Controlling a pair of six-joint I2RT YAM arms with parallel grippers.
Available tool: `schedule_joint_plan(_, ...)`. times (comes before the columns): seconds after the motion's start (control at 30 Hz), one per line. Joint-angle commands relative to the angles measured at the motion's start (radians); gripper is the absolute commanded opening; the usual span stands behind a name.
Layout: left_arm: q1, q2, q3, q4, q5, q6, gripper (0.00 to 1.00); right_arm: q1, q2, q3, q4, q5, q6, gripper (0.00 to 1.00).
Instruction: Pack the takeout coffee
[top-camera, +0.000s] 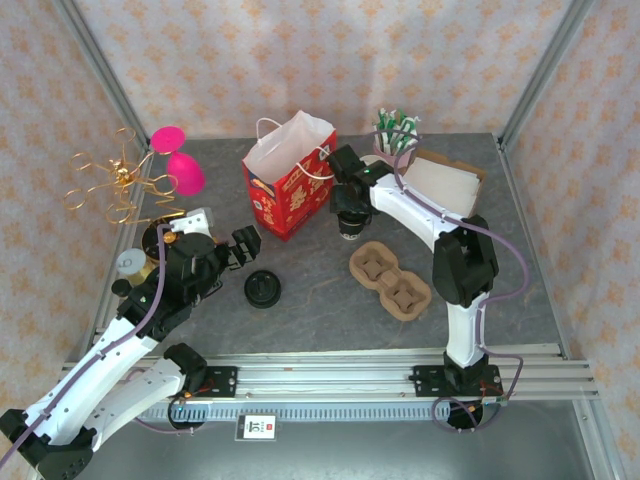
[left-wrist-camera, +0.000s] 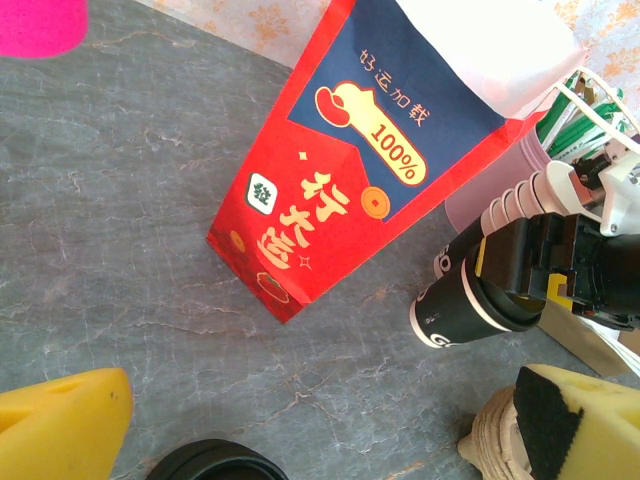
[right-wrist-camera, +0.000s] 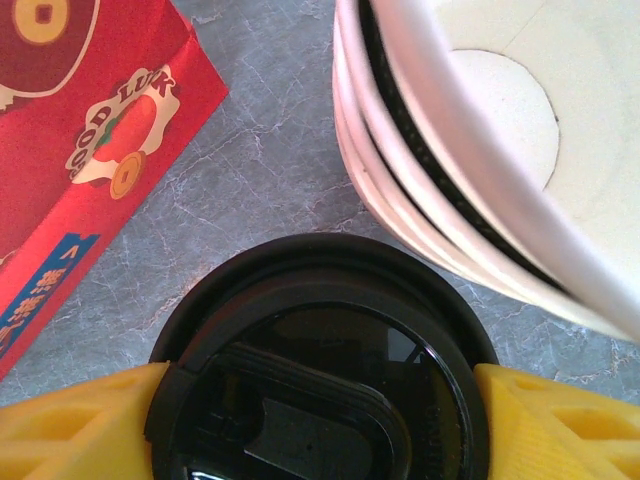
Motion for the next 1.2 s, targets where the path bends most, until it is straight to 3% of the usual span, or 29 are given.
schedule_joint_plan(0.0, -0.007, 0.003, 0.018, -0.008, -0.001, 0.033, 0.99, 0.0, -0.014, -0.049, -0.081, -0.004, 0.001, 0.74)
schedule_joint_plan(0.4, -0.007, 0.009, 0.026, 0.004, 0.042, 0.048, 0.99, -0.058, -0.106, -0.101, -0.105, 0.033, 0.016, 0.75)
schedule_joint_plan(0.97, -0.007, 0.016, 0.036, 0.004, 0.036, 0.048, 0.99, -0.063, -0.068, -0.226, -0.022, 0.018, 0.018, 0.76)
schedule_joint_plan(1.17, -0.007, 0.024, 0.046, 0.0, 0.047, 0.049, 0.99, -0.063, -0.108, -0.179, -0.022, -0.022, 0.019, 0.85)
